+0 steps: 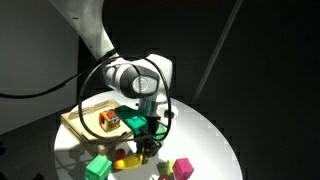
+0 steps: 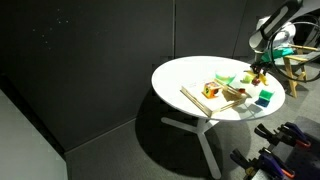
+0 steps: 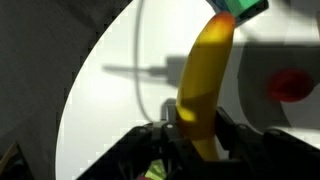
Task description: Move the banana to the left
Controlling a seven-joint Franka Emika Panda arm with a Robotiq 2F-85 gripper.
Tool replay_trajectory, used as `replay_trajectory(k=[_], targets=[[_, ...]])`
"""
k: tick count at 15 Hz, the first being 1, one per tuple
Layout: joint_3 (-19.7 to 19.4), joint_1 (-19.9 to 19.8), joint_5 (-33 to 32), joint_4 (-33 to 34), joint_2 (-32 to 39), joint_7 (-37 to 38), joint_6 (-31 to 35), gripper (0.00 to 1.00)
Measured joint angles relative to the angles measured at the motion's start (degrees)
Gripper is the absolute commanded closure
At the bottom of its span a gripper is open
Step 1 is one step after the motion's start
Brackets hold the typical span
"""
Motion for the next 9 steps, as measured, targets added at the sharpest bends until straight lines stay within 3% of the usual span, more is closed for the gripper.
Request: replay_trajectory(k=[9], targets=[[3.0,1.3,-5.6,-7.6,-9.4,-8.5,1.0,0.85]])
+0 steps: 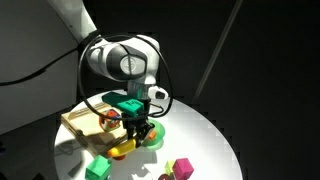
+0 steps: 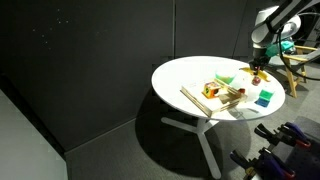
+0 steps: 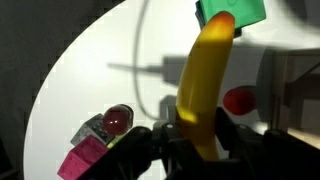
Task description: Move the banana to the left
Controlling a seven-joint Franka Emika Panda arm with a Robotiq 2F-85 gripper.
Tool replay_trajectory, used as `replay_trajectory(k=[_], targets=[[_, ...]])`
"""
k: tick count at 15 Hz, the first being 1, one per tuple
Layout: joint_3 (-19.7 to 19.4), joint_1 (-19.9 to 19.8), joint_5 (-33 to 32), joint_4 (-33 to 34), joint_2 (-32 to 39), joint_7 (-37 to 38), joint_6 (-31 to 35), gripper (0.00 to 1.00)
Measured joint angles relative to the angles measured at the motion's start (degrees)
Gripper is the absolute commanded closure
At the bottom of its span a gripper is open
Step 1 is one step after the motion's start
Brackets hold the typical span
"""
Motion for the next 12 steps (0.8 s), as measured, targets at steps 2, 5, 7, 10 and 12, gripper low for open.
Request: replay_trajectory(k=[2,5,7,10,12], targets=[[1.0,0.2,-1.0,-2.4,-2.1,-3.0,0.9,0.85],[2.6,0.4,-2.2,-6.2,-5.2,-7.5,2.5,0.85],[3.6,0.4,-2.2,-8.7,-7.2,-11.1,3.7,0.85],[5.0,0.5,-2.2,-12.4,-10.1,-16.5,5.1,0.85],[5.9,0.5,-2.2,-14.7,-11.7,-20.0,5.9,0.85]])
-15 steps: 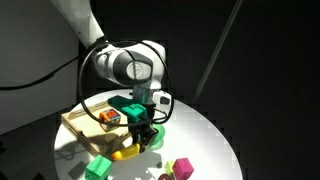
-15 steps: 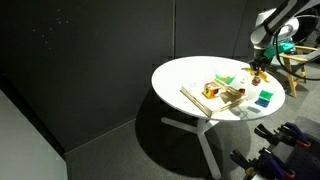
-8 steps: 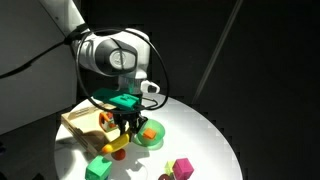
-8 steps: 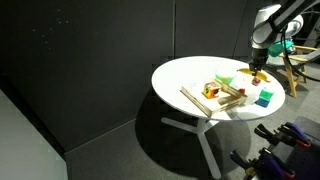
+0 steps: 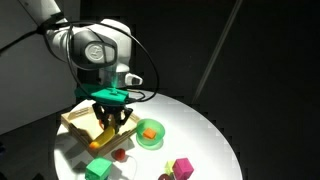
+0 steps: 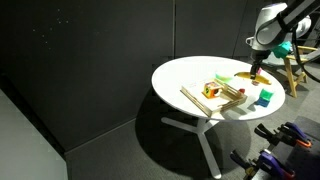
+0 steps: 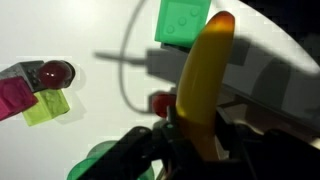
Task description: Move the banana to the left
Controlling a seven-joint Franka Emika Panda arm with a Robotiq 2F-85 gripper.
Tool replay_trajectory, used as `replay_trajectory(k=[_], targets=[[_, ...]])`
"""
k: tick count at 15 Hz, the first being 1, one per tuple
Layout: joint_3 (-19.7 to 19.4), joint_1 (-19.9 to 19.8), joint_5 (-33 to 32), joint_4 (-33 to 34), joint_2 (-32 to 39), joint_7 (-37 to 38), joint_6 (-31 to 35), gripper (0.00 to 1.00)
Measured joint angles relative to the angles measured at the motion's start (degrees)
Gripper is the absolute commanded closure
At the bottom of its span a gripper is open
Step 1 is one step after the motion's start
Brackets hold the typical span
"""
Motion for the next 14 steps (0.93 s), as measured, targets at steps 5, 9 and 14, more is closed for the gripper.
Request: replay_trajectory(k=[5,9,14], targets=[[1.1,0.2,0.4,-4.6,-4.5,-8.3,0.4,0.85],[1.1,0.7,2.7,-7.0,-7.8,-14.3,0.4,0.85],[1.1,1.8,3.8,-8.5,-9.3,-16.0,0.4,0.6]])
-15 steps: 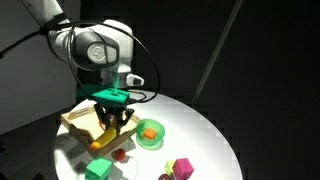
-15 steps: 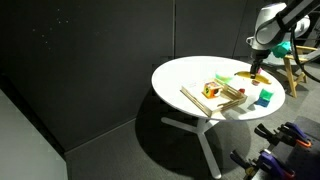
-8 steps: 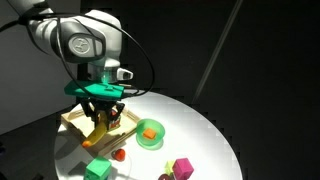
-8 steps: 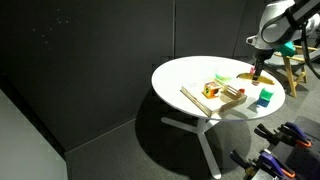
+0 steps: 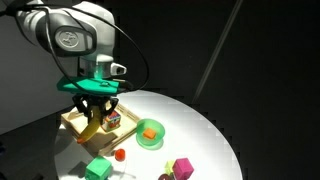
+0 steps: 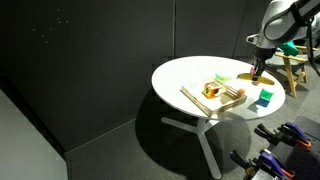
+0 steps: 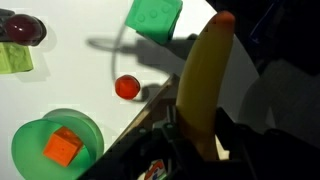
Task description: Move the banana to the left
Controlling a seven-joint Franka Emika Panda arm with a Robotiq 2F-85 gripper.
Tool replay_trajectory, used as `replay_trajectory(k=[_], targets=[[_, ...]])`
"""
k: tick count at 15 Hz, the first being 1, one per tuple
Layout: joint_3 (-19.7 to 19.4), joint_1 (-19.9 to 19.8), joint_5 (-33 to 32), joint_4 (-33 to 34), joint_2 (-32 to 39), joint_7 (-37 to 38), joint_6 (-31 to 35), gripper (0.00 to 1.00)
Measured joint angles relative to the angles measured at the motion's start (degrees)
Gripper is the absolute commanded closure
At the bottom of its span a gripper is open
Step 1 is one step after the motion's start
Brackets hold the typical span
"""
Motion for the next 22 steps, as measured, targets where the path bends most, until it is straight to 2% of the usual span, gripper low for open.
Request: replay_trajectory(k=[7,8,15,22], targets=[[0.0,0.1,0.0,-0.1,0.0,0.0,0.0,0.6],[0.0,0.1,0.0,-0.1,0.0,0.0,0.0,0.85],[0.0,0.8,0.1,0.1,0.6,-1.4,0.2,0.85],[0.4,2.2,5.9,0.7,1.3,-13.2,2.6,0.85]])
